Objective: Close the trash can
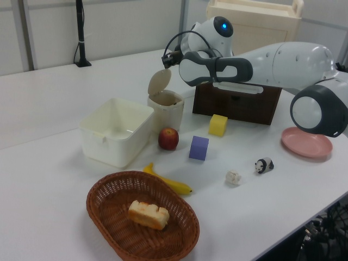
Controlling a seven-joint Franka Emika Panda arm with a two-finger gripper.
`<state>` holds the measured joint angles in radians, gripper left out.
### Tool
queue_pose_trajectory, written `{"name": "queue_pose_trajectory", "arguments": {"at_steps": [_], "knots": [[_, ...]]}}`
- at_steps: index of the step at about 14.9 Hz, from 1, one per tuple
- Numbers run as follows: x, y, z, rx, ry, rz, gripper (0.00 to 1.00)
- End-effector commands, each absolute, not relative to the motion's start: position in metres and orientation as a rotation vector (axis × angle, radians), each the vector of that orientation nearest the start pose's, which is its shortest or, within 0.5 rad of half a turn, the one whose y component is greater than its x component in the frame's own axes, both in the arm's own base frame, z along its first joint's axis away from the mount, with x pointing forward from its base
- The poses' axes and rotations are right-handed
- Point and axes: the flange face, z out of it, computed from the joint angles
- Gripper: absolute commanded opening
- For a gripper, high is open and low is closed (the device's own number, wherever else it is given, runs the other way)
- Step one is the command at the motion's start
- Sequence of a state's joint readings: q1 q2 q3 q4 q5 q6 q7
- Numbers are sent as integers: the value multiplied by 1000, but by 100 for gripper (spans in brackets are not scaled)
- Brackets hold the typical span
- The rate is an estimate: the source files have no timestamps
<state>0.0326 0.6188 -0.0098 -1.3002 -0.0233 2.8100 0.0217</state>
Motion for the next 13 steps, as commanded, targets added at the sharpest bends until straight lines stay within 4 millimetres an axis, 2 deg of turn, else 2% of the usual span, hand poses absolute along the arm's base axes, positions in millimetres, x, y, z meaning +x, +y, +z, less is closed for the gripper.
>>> {"name": "queue_pose_trajectory", "arguments": {"at_steps": [1, 8, 13], "knots": [[780, 34, 490, -2837, -86, -1397, 1], [779, 40, 488, -2845, -113, -1394, 1], [780, 40, 473, -2878, -147, -1370, 1]]}}
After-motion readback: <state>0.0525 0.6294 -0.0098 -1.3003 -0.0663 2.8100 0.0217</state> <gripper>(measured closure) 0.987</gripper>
